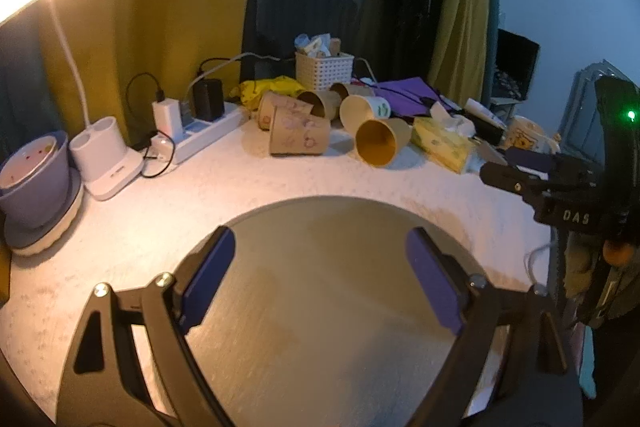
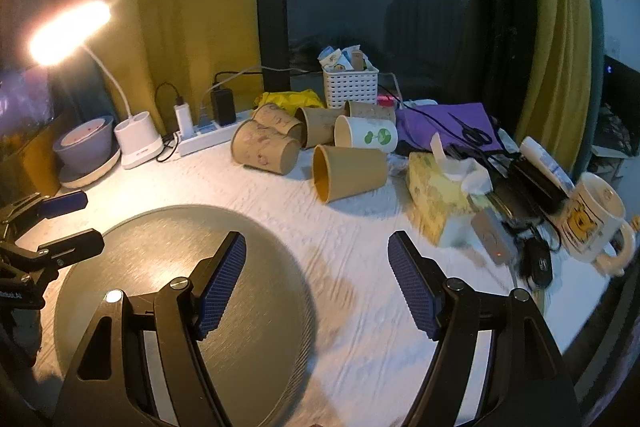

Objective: Flip cup upright
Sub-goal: 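Reach the left tool toward the tipped cartoon-printed paper cup, then close the left tool on the cartoon cup and lift it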

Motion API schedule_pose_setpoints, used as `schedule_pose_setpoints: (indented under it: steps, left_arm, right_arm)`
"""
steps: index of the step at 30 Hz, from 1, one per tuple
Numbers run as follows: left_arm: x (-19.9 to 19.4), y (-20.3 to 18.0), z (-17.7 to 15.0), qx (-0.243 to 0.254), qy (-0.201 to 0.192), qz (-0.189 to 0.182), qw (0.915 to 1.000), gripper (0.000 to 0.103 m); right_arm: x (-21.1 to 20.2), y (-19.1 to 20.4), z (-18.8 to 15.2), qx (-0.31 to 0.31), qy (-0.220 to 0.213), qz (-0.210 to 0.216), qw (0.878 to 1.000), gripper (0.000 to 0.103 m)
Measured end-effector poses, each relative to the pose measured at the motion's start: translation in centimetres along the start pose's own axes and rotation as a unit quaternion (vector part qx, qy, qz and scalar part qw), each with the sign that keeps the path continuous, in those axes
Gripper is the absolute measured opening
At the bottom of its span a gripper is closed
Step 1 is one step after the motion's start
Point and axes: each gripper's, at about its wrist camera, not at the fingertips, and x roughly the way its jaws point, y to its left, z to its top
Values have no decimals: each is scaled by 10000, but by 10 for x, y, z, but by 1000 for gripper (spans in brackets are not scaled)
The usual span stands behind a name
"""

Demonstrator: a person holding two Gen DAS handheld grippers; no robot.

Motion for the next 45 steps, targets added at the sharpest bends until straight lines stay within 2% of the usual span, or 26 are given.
schedule_pose_setpoints:
  steps: [7, 13, 22, 28, 32, 41, 43, 45]
  left_arm:
    - [63, -9, 35, -338, 658, 217, 9970, 88]
    - [118, 3, 57, -1103, 1157, 244, 9868, 88]
    - [174, 12, 92, -1690, 1375, 426, 9750, 88]
    - [210, 28, 104, -2403, 1500, 508, 9577, 88]
    - [225, 40, 110, -2932, 1421, 506, 9441, 88]
    - [255, 50, 110, -3449, 1503, 573, 9248, 88]
    - [259, 52, 108, -3449, 1511, 542, 9248, 88]
    - [256, 51, 109, -3326, 1468, 585, 9297, 86]
  right_arm:
    - [42, -29, 28, -39, 98, 276, 9996, 77]
    - [77, -50, 50, -57, 206, 549, 9983, 77]
    - [128, -72, 88, 74, 327, 574, 9978, 77]
    - [151, -85, 103, 287, 396, 635, 9968, 77]
    - [159, -85, 107, 300, 390, 729, 9961, 77]
    - [170, -85, 105, 268, 532, 835, 9947, 77]
    - [171, -84, 105, 256, 544, 830, 9947, 77]
    - [171, -84, 105, 253, 558, 812, 9948, 77]
